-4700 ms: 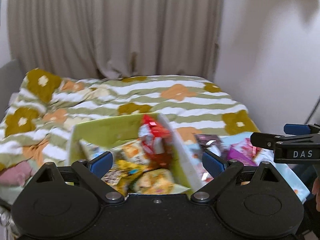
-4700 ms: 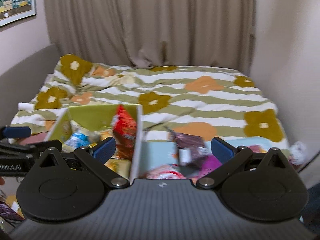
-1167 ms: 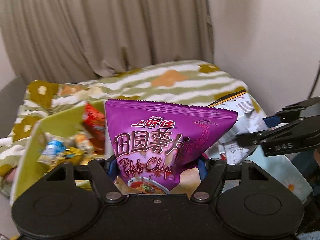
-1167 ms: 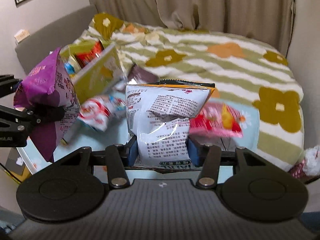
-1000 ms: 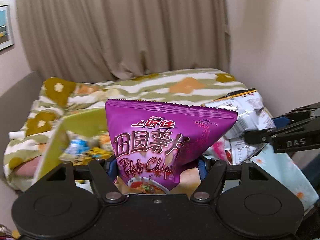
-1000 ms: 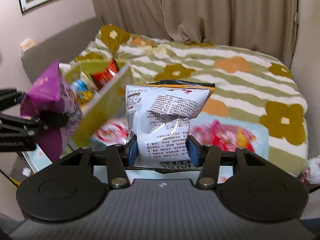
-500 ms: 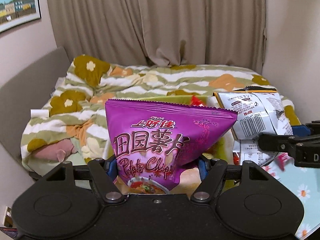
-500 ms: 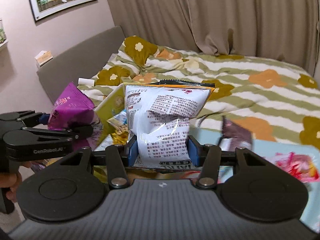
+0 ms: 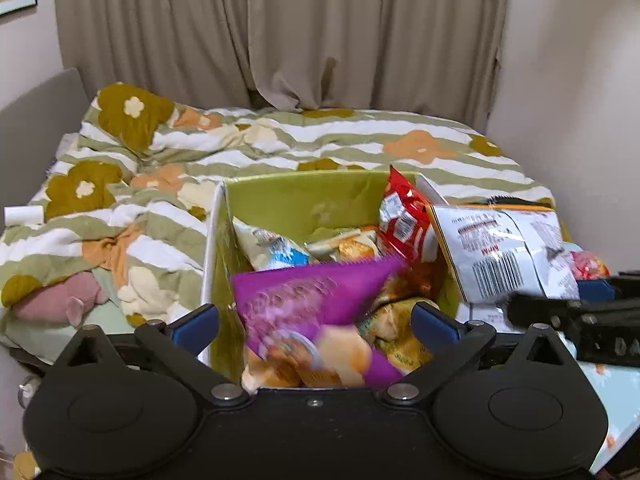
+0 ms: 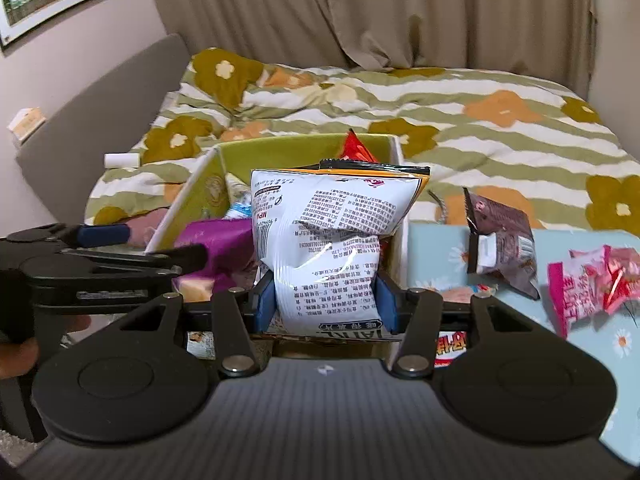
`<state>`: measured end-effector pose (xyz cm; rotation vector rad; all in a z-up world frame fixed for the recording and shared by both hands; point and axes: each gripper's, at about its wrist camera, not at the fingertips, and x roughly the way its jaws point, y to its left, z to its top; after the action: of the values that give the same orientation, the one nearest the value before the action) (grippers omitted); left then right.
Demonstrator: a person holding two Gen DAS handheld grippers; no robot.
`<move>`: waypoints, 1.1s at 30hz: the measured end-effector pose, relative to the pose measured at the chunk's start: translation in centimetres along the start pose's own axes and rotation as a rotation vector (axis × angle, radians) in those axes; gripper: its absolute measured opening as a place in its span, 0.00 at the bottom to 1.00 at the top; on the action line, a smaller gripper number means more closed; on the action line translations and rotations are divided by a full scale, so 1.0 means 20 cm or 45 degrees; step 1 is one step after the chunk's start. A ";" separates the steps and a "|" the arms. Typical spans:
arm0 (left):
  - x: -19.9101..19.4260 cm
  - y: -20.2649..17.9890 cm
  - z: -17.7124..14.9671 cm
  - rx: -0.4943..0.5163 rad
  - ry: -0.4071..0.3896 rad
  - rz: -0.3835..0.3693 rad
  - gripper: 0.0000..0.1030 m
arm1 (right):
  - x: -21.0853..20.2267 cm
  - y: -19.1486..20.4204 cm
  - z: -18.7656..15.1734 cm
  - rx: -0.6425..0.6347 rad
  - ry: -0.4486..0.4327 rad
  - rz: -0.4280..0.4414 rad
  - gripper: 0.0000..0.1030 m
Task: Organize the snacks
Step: 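Carry both bags into the cardboard box and open both tools, then withdraw both tools from the box back toward the snack tray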
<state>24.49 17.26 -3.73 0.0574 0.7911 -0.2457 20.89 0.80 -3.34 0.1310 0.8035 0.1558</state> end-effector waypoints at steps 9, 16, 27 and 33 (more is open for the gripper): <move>-0.09 0.11 -0.01 -0.079 -0.006 0.086 1.00 | 0.02 0.05 0.05 -0.040 -0.010 0.047 0.64; -0.12 0.16 0.00 -0.120 -0.023 0.119 1.00 | 0.07 0.06 0.03 -0.036 0.043 0.094 0.80; -0.10 0.13 -0.05 -0.102 0.018 0.093 1.00 | 0.10 0.04 -0.03 -0.040 0.039 0.051 1.00; -0.15 0.11 -0.05 -0.098 -0.023 0.074 1.00 | 0.05 0.04 -0.05 -0.024 0.018 0.032 1.00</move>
<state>22.30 20.18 -2.29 0.0053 0.7788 -0.1600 20.79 1.87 -4.50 0.1227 0.8142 0.1882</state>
